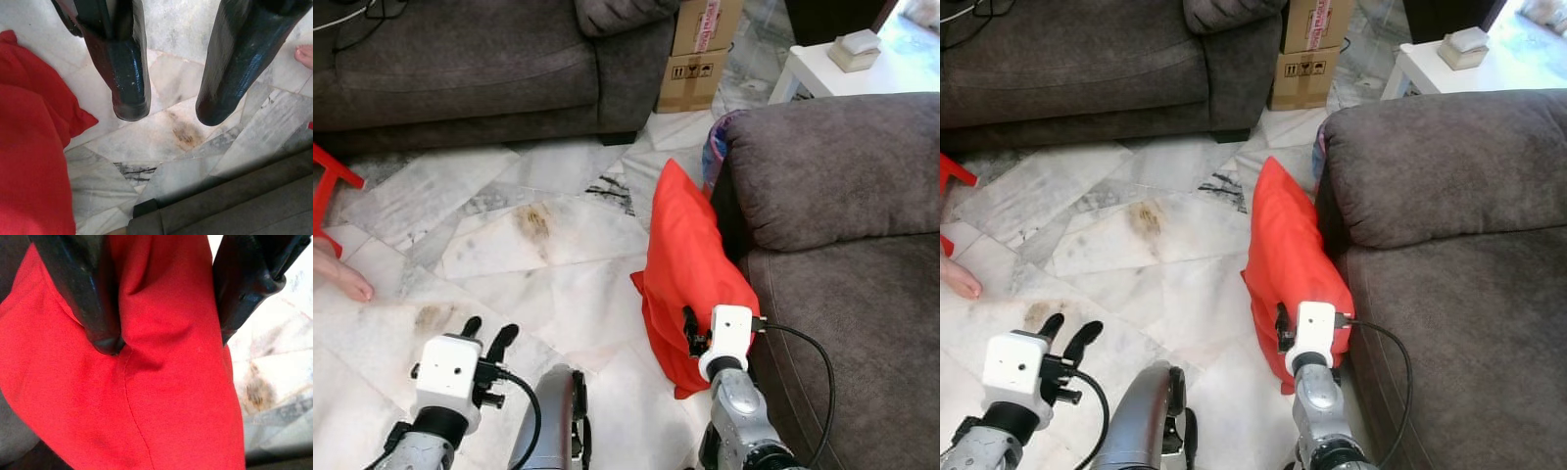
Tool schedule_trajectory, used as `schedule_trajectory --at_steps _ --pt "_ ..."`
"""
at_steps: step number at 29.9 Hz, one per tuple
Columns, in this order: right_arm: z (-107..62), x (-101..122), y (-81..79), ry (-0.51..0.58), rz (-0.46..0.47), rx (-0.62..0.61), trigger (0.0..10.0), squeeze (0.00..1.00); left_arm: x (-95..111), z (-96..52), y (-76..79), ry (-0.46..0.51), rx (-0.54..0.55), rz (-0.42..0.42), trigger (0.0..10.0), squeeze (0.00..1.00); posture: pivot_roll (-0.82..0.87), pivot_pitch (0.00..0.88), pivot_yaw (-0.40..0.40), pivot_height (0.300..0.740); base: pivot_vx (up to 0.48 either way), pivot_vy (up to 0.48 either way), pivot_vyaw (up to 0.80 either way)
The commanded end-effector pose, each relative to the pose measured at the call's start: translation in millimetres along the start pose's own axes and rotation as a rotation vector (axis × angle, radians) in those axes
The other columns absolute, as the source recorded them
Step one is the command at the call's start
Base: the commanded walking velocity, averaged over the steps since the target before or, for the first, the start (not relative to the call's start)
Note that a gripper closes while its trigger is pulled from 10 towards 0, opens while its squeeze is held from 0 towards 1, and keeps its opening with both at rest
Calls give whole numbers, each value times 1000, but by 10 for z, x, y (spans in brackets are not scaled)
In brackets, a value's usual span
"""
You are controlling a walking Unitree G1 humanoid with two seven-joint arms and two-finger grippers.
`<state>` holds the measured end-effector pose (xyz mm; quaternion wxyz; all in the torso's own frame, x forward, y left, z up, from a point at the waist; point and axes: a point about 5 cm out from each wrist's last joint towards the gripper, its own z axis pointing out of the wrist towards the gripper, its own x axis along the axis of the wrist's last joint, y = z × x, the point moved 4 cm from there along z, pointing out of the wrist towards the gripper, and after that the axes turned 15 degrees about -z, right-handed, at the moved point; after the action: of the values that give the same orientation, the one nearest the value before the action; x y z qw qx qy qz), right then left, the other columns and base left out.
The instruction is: Move the pillow to the sofa from floor
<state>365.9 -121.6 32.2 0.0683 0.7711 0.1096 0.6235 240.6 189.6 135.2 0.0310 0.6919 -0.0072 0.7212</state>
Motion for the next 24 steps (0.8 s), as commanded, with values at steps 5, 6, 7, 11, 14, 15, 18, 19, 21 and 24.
schedule_trajectory --at_steps 5,6,7,11,14,15,18,19,21,24 --pt "-59 -187 -9 -73 -18 0 0 0 -3 -16 22 -18 -19 50 10000 0 388 378 -28 603 0 0 0" --pt "-58 -186 -3 -74 -20 -4 0 0 0 -13 25 -17 -22 56 10000 0 388 378 -28 603 0 0 0" --pt "-58 -186 -3 -74 -20 -4 0 0 0 -13 25 -17 -22 56 10000 0 388 378 -28 603 0 0 0" --pt "-49 -182 18 -80 -24 -16 0 0 10 -3 40 -16 -38 91 10000 0 388 373 -28 603 0 0 0" --pt "-47 -180 18 -81 -25 -17 0 0 1 -5 89 -19 -70 120 10000 0 389 370 -28 603 0 0 0" --pt "-46 -178 19 -81 -26 -19 0 0 0 -2 90 -19 -68 118 10000 0 390 368 -28 603 0 0 0" --pt "-43 -176 22 -83 -28 -22 0 0 0 5 88 -18 -66 116 10000 0 390 367 -28 603 0 0 0" --pt "-42 -173 21 -82 -28 -22 0 0 1 8 89 -17 -67 118 10000 0 389 367 -28 603 0 0 0" --pt "-38 -164 17 -80 -28 -20 0 0 1 14 89 -17 -69 121 10000 0 388 364 -28 603 0 0 0" --pt "-33 -153 13 -78 -28 -19 0 0 -1 23 93 -16 -72 127 10000 0 387 360 -28 603 0 0 0"
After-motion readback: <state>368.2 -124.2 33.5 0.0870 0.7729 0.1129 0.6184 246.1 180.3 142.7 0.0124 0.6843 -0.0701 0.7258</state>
